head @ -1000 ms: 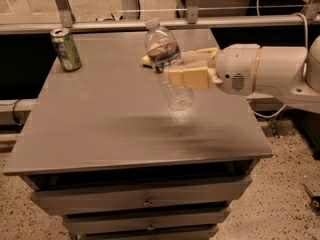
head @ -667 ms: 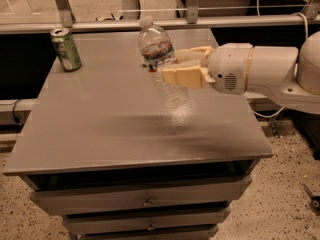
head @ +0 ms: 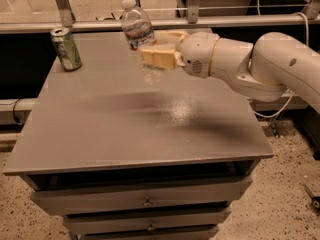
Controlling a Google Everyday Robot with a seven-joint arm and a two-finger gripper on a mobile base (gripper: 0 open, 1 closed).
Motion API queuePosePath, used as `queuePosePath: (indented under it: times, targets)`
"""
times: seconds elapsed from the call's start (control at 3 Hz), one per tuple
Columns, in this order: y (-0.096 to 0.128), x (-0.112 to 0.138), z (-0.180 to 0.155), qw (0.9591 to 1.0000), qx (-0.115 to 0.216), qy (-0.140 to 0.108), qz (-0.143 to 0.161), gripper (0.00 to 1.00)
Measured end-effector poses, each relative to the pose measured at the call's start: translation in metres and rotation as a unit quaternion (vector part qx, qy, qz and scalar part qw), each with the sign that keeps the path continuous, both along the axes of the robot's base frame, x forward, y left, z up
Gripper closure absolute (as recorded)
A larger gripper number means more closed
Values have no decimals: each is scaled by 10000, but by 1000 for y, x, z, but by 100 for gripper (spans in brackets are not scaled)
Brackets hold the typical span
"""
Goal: Move water bottle near green can
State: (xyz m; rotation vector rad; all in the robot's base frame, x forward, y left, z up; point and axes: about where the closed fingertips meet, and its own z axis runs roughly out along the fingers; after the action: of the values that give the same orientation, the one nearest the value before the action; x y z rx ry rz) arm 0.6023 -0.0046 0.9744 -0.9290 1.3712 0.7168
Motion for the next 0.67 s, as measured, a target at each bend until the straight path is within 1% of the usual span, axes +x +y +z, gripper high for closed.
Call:
queuePosePath:
  times: [0.33, 0.67]
  targets:
    - [24, 36, -10, 9996, 66, -285, -24, 100]
    - [51, 66, -18, 9990, 164, -413, 9, 100]
